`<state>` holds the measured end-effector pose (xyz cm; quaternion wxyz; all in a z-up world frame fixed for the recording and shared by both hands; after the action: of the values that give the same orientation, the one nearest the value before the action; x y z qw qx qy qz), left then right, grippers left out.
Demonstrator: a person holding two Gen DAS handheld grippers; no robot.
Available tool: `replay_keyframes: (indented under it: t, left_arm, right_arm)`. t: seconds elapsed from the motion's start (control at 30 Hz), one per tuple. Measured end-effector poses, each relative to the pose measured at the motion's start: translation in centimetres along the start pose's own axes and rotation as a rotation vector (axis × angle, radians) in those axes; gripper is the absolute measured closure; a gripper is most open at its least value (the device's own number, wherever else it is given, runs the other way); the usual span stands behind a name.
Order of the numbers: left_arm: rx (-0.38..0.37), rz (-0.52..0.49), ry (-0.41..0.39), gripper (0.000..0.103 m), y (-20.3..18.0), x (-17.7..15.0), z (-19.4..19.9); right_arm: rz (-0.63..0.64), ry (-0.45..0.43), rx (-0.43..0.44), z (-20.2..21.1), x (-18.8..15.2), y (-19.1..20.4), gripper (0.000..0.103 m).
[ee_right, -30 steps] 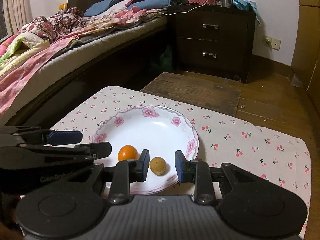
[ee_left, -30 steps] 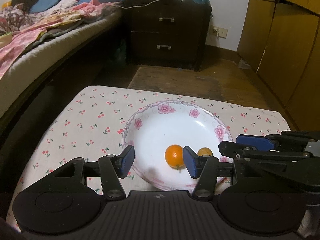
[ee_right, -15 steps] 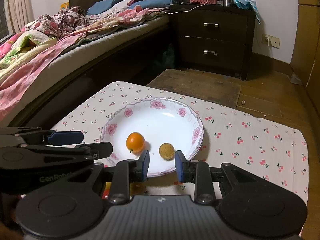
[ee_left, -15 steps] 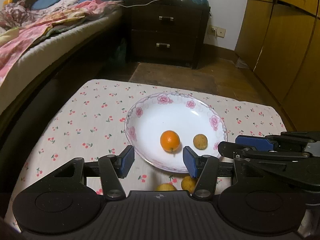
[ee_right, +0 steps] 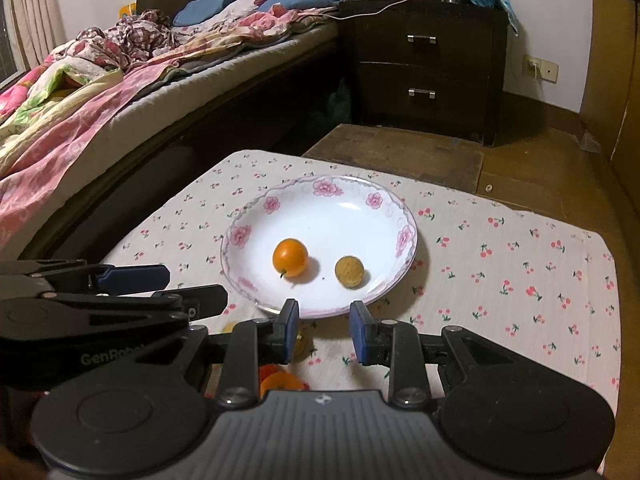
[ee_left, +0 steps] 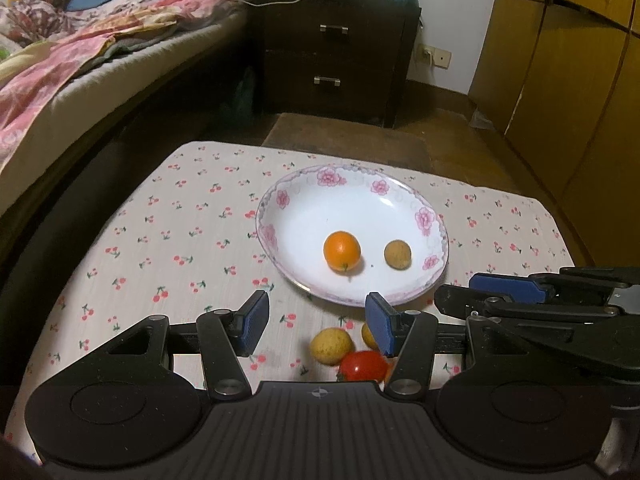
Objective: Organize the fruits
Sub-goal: 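Withdraw both tools from the bowl back toward the fruit cluster, then grasp a tangerine with the right tool while the left tool grasps an orange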
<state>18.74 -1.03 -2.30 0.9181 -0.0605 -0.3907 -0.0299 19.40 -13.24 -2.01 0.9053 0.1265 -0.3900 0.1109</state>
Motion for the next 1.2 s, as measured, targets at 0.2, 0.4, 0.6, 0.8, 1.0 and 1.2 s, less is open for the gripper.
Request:
replay_keyframes:
  t: [0.2,0.4,0.6,0.8,1.0,1.2]
  left_arm:
    - [-0.015,-0.011,0.020,0.033,0.2,-1.4,0.8]
    - [-0.028,-0.020,0.040,0.033,0.4,-2.6,1.5]
    - [-0.068,-0.018,0.069,0.033,0.4,-4.6,3.3]
    - [-0.139,-0.066,0.110,0.032,-1.3,-7.3,5.0]
    - [-0.150,-0.143,0.159,0.031,-2.9,-9.6,4.2]
    - [-0.143,-0.151,0.177,0.032,-3.1,-10.3,3.1]
  right_arm:
    - [0.000,0.017,0.013,0.6,-1.0,0.1,0.067]
    - [-0.003,0.061,-0.005,0.7,-2.8,-0.3,0.067]
    - [0.025,0.090,0.028,1.4,-4.4,0.9,0.067]
    - [0.050,0.105,0.061,1.7,-5.2,1.7,0.064]
    - [0.066,0.131,0.081,1.3,-5.8,1.9,0.061]
    - [0.083,0.157,0.094,0.6,-6.4,2.1,0.061]
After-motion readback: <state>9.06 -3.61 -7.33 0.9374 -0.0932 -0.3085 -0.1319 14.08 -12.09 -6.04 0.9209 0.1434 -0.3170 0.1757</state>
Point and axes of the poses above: each gripper's, at about its wrist camera, not at the fingertips, and z roughly against the way its jaws point, y to its left, x to its top, the point moved 7 cm from there along -z, roughly the way its jaws point, and after that the axes turned 3 degrees about -y, right-handed, at the moved point
